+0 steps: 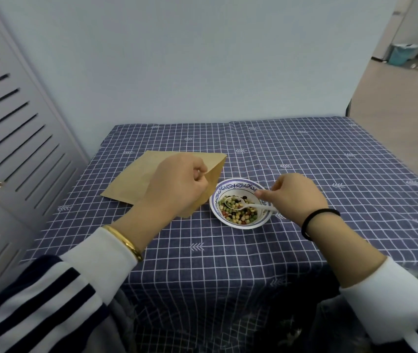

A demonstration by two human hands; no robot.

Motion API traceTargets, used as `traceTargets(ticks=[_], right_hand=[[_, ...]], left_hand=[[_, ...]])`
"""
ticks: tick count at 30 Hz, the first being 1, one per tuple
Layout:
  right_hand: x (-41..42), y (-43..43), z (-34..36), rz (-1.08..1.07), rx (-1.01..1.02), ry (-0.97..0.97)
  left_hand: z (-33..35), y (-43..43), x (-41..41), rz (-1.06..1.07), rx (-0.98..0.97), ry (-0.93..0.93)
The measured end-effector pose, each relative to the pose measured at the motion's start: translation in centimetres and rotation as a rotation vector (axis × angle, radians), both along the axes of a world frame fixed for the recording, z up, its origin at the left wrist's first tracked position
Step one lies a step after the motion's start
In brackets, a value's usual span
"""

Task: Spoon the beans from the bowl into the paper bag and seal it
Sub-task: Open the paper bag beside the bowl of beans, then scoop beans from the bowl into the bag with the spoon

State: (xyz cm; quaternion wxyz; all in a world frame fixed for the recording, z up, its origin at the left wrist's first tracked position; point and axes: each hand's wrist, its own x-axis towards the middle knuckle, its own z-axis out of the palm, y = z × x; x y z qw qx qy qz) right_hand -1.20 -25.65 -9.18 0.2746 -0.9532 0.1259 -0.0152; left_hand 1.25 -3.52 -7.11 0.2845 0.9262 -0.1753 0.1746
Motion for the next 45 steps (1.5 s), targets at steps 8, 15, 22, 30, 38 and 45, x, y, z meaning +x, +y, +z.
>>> traceTargets(ticks=[8,15,22,30,38,45], right_hand=[[-1.6,-1.3,-0.1,0.017,0.158,0.127],[-2.3,-1.5,-0.1,-0.007,0.299,-0.164],[-3.1,-1.7,-1.2,0.019,-0.047,-0.321],[-4.1,-1.3,-1.5,0.142,-0.125,-0.37],[-3.3,-0.7,-1.6,0.11,0.002,-0.439],[-3.6,-0.8,-1.6,0.175,0.049,-0.397]], left_hand=[[0.0,-0.2,-0.1,0.013,-0.01,0.026],[-0.5,-0.9,-0.2,0.028,-0.019,0.055],[-1.2,-1.5,-0.4,0.026,-0.048,0.108],[-1.3,-1.6,-0.5,0.025,-0.075,0.127],[-0.9,-1.6,-0.6,0.027,-0.097,0.138],[-0.9,-1.4,-0.6,0.03,-0.103,0.15]])
